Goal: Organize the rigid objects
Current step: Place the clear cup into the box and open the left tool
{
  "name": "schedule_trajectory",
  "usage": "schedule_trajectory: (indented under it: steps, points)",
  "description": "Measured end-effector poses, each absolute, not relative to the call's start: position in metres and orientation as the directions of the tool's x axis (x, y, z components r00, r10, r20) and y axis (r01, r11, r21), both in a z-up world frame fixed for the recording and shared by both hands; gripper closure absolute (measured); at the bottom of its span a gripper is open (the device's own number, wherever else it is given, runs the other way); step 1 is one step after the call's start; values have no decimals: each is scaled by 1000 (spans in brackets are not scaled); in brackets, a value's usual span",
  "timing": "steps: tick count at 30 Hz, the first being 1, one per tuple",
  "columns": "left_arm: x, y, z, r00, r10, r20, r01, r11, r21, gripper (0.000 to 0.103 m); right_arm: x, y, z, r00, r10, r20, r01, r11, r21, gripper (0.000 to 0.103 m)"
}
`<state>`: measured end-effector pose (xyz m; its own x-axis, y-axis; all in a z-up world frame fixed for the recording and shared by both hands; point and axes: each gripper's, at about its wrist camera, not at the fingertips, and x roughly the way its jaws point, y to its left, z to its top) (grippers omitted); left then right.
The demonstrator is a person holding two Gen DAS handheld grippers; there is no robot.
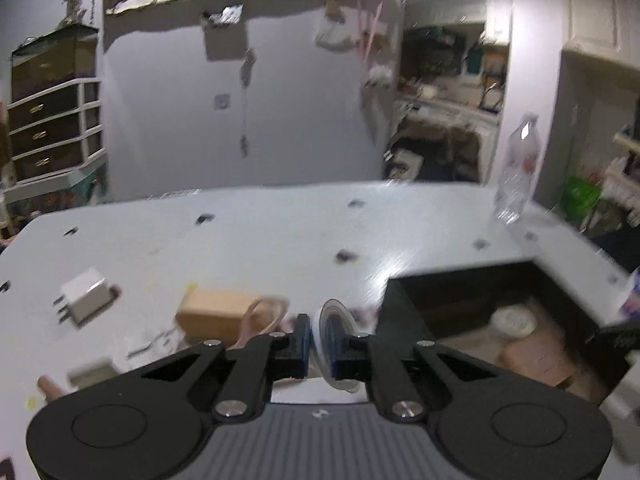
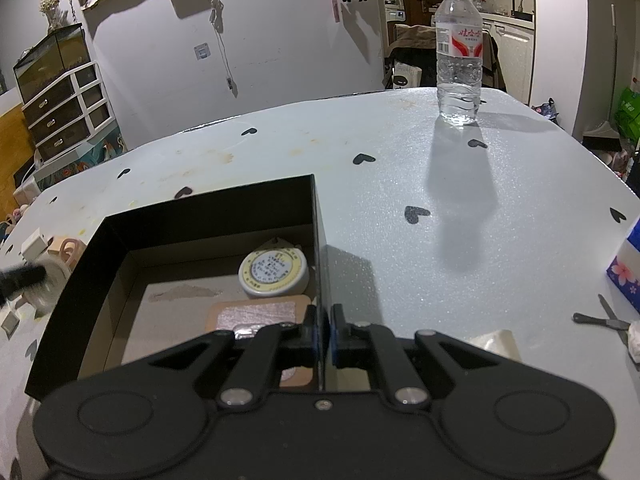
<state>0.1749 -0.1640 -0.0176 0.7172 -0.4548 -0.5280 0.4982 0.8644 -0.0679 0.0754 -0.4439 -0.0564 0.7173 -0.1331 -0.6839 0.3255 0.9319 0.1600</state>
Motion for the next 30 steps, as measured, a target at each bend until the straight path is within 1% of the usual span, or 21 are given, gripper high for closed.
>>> schedule_trajectory:
  steps: [3, 5, 7, 9, 12, 17, 20, 26, 30]
  points:
    - [172, -178, 0, 683, -538, -494, 565, 818, -109, 93, 76, -443, -56, 717, -135, -684, 326, 932, 158, 97]
    - [171, -192, 6, 640, -595, -487, 615, 776, -140, 93, 75, -444, -56, 717, -134, -684, 326, 932, 159, 97]
    - [173, -208, 8, 591, -636, -496, 653, 739, -169, 93, 75, -444, -56, 717, -134, -684, 326, 932, 159, 97]
    - [177, -229, 5, 540, -657, -527, 681, 709, -186, 93, 75, -444, -56, 717, -133, -684, 325, 932, 159, 97]
    - [186, -259, -7, 485, -644, -592, 693, 696, -189, 93, 75, -444, -56, 717, -133, -684, 325, 932, 159, 97]
    - [202, -288, -31, 434, -609, -664, 677, 707, -205, 93, 76, -444, -58, 717, -130, -684, 324, 932, 162, 97]
    - [210, -298, -39, 416, -600, -683, 669, 711, -216, 93, 76, -444, -59, 717, -131, -685, 324, 932, 161, 97]
    - [220, -307, -49, 425, -564, -708, 644, 738, -201, 93, 76, -444, -60, 717, -129, -684, 323, 932, 163, 96]
    - [222, -306, -49, 439, -555, -707, 633, 749, -196, 92, 76, -444, -60, 717, -128, -685, 323, 932, 163, 96]
